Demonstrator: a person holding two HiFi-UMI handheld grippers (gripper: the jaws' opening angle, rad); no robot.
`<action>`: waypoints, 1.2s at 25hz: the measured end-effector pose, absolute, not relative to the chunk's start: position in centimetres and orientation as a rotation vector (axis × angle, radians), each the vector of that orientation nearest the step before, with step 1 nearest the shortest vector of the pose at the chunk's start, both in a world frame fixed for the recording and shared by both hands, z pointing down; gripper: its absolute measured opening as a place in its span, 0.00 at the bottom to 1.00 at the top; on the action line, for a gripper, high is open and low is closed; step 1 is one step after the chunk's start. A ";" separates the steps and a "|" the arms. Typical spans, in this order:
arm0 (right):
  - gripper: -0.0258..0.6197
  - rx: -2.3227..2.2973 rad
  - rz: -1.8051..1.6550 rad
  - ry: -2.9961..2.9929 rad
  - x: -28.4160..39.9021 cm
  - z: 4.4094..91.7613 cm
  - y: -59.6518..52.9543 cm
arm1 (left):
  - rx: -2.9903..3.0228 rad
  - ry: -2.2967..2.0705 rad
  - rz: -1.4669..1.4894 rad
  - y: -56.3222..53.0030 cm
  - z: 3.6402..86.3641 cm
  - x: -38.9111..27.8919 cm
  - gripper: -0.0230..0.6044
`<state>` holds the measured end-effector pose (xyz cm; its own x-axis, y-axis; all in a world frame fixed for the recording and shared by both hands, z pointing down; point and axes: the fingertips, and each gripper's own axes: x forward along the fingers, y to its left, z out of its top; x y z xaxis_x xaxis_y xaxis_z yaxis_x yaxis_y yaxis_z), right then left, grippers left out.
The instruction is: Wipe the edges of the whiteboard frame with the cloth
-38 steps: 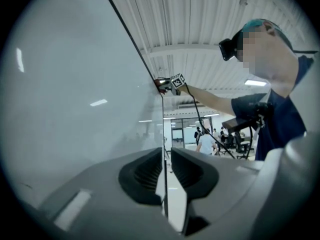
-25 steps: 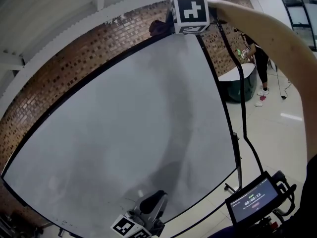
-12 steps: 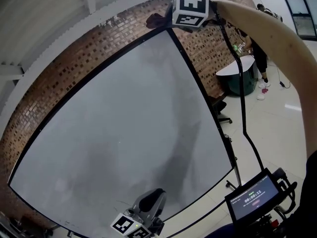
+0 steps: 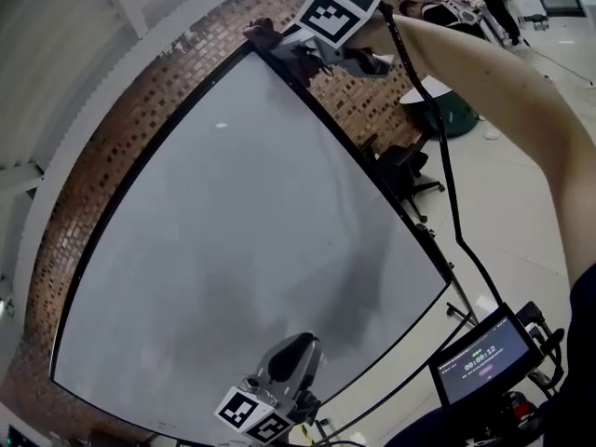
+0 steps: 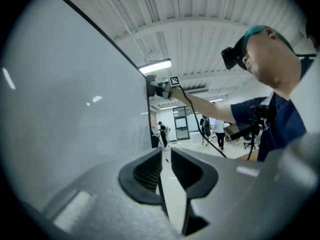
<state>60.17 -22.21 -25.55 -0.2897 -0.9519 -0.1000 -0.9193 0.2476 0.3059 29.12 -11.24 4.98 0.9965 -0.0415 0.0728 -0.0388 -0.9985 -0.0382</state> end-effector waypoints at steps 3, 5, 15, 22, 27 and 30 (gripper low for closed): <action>0.13 1.786 -0.437 -2.486 62.1 -25.0 -22.2 | -3.111 0.038 -0.134 -10.2 4.8 31.3 0.13; 0.13 1.762 -0.406 -2.558 62.8 -23.5 -22.7 | -3.119 0.044 -0.151 -10.3 6.0 31.8 0.13; 0.13 1.636 -0.369 -2.715 62.8 -20.0 -22.5 | -3.171 0.072 -0.180 -10.3 8.0 31.8 0.13; 0.13 1.591 -0.266 -2.770 63.3 -19.5 -23.7 | -3.207 0.060 -0.201 -10.3 5.9 32.7 0.13; 0.13 1.575 -0.211 -2.807 63.7 -19.0 -24.2 | -3.225 0.042 -0.216 -10.5 4.4 33.6 0.13; 0.13 1.552 -0.164 -2.836 64.0 -18.2 -24.9 | -3.234 0.032 -0.236 -10.9 3.8 34.4 0.13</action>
